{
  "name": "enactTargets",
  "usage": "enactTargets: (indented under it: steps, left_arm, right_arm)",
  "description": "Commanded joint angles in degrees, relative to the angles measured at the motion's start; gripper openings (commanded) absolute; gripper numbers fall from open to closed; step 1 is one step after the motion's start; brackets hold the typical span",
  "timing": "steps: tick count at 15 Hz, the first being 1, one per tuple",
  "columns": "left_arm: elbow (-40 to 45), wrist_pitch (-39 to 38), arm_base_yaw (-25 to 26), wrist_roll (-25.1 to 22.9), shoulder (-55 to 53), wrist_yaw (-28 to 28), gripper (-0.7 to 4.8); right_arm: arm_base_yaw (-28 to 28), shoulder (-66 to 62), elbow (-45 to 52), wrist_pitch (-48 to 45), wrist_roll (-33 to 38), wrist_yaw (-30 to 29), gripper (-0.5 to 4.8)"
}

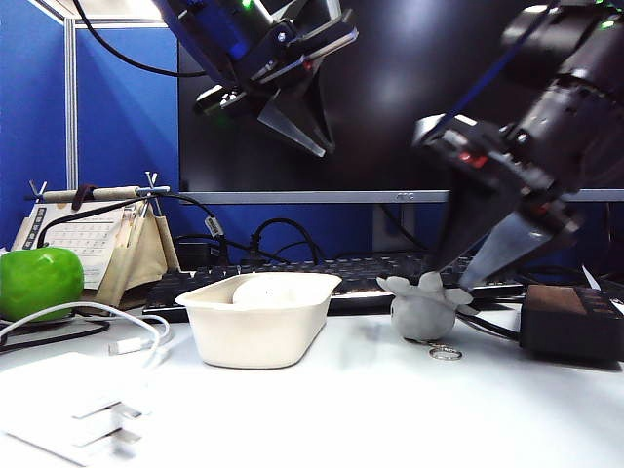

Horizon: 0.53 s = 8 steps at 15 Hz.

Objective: Place the tilting octopus upright.

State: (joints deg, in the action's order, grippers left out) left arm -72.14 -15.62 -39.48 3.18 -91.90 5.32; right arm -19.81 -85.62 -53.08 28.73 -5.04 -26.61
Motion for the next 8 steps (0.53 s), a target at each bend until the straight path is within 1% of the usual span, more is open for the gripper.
enactTargets:
  steps: [1,2,3,6,7,8]
  left_arm:
    - [-0.26,0.66,0.07,-2.78,0.39,-0.39,0.62]
    - [-0.26,0.02,0.04,-2.78,0.39,-0.37,0.62]
    - [-0.26,-0.44,0.04,-2.78,0.39,-0.39,0.62]
    - [-0.26,-1.01,0.07,-3.1,0.39,-1.09,0.62]
    - [-0.26,-1.01,0.07,-4.17,0.37,-1.51,0.62]
    - [-0.26,-1.01,0.07,-4.33,0.37,-1.49,0.62]
  right_arm:
    - [-3.65,0.2,-0.15,-3.21,-1.22,0.2,2.48]
    - [-5.81,0.2,-0.15,-4.68,-1.18,3.8,2.48]
    - [-6.43,0.22,-0.15,-4.92,-1.2,5.99,2.48]
    - [-6.45,0.26,-0.24,-5.22,-1.22,9.01,2.48]
    - [-6.45,0.26,-0.33,-5.57,-1.25,10.23,2.48]
    - [-6.45,0.26,-0.33,-6.34,-1.46,10.27,2.48]
